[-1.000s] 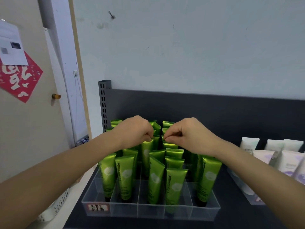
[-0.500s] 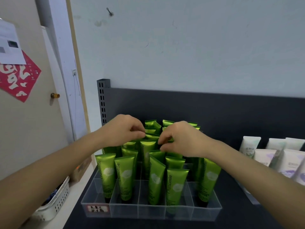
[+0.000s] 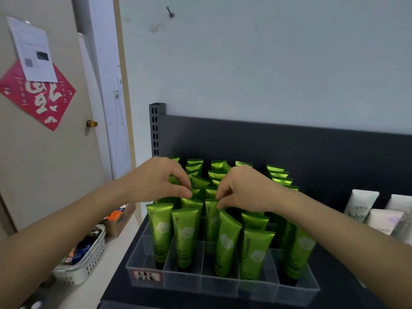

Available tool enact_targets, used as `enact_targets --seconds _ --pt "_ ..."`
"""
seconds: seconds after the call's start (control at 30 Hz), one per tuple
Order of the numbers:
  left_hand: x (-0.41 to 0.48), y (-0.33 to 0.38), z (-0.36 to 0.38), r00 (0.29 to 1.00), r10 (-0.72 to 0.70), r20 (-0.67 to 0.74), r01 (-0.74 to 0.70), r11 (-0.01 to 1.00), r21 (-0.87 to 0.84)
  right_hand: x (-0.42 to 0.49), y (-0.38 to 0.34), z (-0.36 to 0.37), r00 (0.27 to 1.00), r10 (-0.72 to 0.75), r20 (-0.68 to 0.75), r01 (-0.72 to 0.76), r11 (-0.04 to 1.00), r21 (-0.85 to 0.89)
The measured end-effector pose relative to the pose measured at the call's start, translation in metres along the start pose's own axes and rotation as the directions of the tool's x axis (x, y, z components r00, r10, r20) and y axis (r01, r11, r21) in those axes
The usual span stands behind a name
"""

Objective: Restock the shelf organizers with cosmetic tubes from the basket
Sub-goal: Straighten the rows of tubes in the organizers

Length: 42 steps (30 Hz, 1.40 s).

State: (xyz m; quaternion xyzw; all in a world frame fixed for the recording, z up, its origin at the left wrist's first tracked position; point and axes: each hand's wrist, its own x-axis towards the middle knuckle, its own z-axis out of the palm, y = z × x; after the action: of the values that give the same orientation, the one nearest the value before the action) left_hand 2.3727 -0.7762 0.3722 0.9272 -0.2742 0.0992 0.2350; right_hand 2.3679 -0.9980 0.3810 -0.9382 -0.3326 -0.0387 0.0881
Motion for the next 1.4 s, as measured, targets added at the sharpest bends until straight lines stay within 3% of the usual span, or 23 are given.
enact_targets --seconds 0.17,0.3,0.37,0.73,0.87,1.0,1.3,1.4 --pt "-0.016 0.009 -0.002 0.996 0.079 -0.045 -0.078 0.996 0.033 -0.019 -0.003 -0.021 0.997 -0.013 -0.081 0.011 1.000 -0.021" --pt "-0.025 0.017 -0.002 0.997 0.054 0.047 -0.058 0.993 0.102 -0.035 -0.015 -0.018 0.989 -0.074 0.130 0.092 0.986 -0.142" --pt "-0.026 0.019 0.001 0.994 0.019 0.107 -0.036 0.987 0.157 -0.034 -0.017 -0.009 0.982 -0.097 0.161 0.135 0.960 -0.245" --pt "-0.028 0.012 0.008 0.994 0.042 0.100 -0.075 0.931 0.357 -0.026 -0.019 0.012 0.991 -0.129 -0.029 0.120 0.968 -0.220" --pt "-0.028 0.013 0.000 0.995 0.037 0.091 -0.060 0.964 0.261 -0.028 -0.020 0.001 0.997 -0.071 -0.005 0.070 0.991 -0.118" --pt "-0.020 0.012 -0.009 0.999 0.036 -0.014 -0.035 0.995 0.090 -0.021 -0.009 -0.019 0.993 0.024 -0.116 -0.021 0.999 0.028" --pt "0.031 0.002 0.002 1.000 0.023 -0.004 -0.021 0.957 0.288 0.026 0.024 -0.008 0.989 0.092 -0.112 -0.101 0.992 -0.073" --pt "0.044 -0.004 0.008 0.997 0.047 0.060 -0.066 0.929 0.365 0.035 0.030 -0.004 0.988 0.108 -0.108 -0.121 0.985 -0.125"
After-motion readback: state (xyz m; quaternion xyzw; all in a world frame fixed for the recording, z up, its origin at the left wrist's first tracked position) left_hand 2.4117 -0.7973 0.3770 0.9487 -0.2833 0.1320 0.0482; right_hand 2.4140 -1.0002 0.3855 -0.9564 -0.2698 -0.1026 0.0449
